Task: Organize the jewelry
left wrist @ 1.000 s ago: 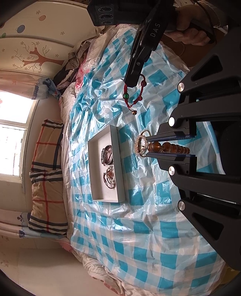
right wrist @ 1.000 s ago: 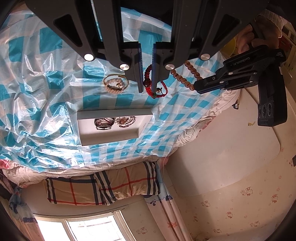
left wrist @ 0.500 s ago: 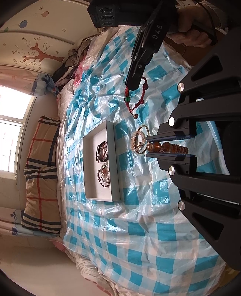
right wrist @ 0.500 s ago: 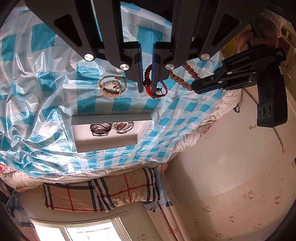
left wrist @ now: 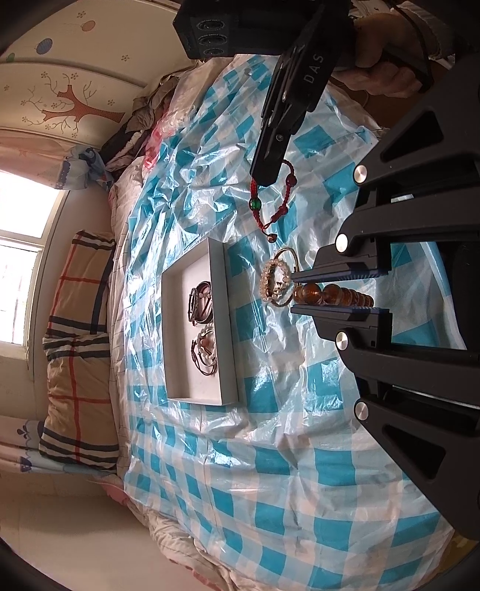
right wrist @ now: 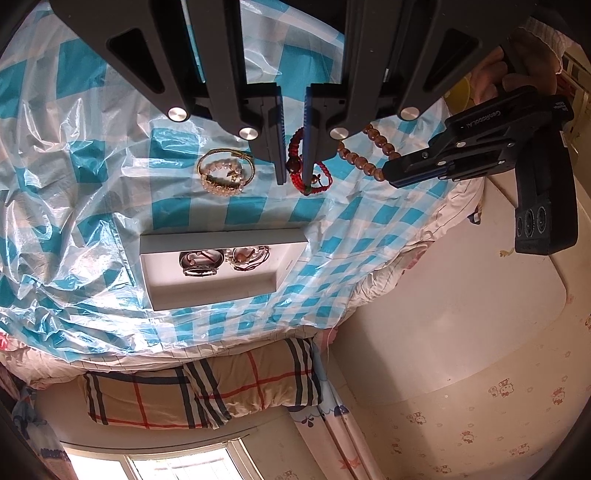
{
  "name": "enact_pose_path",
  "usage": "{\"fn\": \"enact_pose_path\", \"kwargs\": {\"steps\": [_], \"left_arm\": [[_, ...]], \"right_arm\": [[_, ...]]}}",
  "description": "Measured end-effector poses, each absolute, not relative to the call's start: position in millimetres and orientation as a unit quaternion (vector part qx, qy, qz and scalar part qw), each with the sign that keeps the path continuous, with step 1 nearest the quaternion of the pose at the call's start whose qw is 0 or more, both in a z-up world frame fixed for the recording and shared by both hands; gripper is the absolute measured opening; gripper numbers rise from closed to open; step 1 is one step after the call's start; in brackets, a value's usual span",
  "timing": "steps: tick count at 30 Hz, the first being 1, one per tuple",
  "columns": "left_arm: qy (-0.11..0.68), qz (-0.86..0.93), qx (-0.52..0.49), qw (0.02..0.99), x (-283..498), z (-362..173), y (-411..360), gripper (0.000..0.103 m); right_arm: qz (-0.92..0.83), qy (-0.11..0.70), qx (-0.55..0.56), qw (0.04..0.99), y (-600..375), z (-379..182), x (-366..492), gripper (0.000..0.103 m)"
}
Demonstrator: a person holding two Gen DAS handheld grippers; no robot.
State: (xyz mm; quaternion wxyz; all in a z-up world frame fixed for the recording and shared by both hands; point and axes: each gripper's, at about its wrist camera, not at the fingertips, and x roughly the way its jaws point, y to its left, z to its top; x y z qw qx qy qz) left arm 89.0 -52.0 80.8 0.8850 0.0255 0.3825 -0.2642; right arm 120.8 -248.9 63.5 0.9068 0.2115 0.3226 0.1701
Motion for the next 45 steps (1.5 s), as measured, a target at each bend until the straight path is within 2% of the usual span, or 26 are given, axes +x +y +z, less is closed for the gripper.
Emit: {"fn": "enact_pose_path", "kwargs": {"steps": [45], "left_arm": [[0.393,-0.269,0.024,0.879,133.0,62.8,-75.8,0.010]], "right_arm": [[0.159,0.323,0.228,0.905,-271.6,41.4,161.5,0.009]]}}
